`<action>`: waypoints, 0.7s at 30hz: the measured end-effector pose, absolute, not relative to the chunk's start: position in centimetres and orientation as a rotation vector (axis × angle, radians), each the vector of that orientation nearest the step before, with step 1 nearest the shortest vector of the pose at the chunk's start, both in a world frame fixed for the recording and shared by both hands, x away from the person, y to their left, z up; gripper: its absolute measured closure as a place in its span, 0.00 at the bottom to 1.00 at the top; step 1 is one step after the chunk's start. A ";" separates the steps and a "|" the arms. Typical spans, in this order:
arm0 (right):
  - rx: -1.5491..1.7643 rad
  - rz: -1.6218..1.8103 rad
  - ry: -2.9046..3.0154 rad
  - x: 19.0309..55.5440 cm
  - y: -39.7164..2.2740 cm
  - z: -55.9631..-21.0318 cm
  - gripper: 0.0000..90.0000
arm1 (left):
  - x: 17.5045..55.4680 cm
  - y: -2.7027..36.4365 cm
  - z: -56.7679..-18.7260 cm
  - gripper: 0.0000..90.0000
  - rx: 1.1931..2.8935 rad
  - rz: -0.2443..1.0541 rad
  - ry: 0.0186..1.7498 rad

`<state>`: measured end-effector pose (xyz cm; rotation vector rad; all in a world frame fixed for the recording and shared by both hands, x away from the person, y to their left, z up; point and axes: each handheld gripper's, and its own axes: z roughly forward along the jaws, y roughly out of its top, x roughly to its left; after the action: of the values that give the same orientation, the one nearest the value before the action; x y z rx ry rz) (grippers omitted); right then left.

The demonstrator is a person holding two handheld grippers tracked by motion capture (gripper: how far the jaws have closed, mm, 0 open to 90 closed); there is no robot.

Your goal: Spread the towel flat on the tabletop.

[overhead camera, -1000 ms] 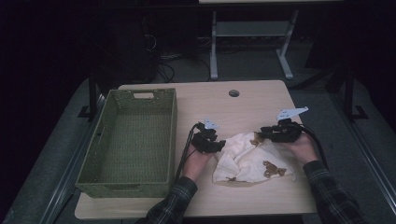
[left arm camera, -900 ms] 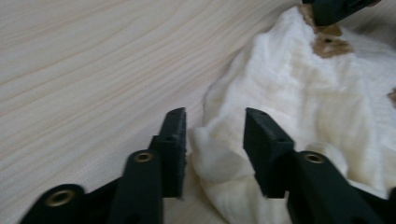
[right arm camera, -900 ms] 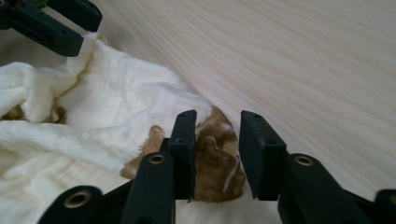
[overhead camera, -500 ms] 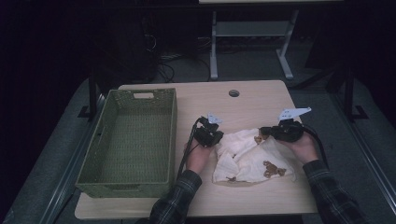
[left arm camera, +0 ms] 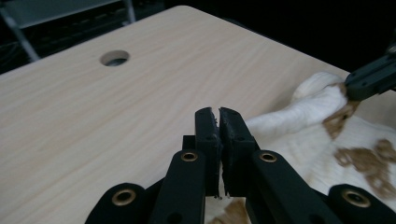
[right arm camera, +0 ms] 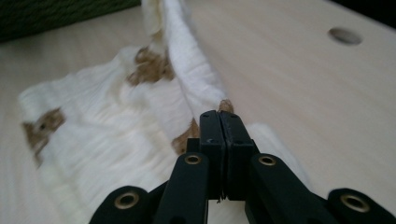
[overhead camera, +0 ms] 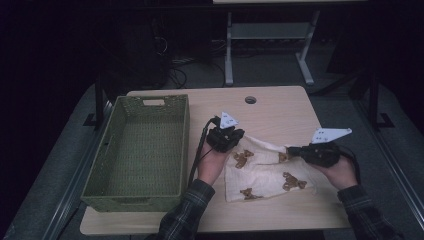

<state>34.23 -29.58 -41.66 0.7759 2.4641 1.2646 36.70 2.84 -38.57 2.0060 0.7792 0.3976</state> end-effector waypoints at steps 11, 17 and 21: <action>0.847 1.185 2.625 30.6 -30.0 -45.6 0.98 | 33.4 2.5 -41.5 0.96 2.116 0.230 0.717; 0.873 1.172 2.661 29.5 -30.2 -46.4 0.98 | 32.6 2.1 -42.8 0.95 2.165 0.170 0.708; 0.866 1.167 2.670 29.5 -30.2 -46.5 0.95 | 32.5 2.0 -43.5 0.95 2.187 0.152 0.707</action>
<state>29.51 -30.16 -46.46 0.8655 2.6695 1.1666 32.52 2.01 -43.53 2.1870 0.7074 0.1523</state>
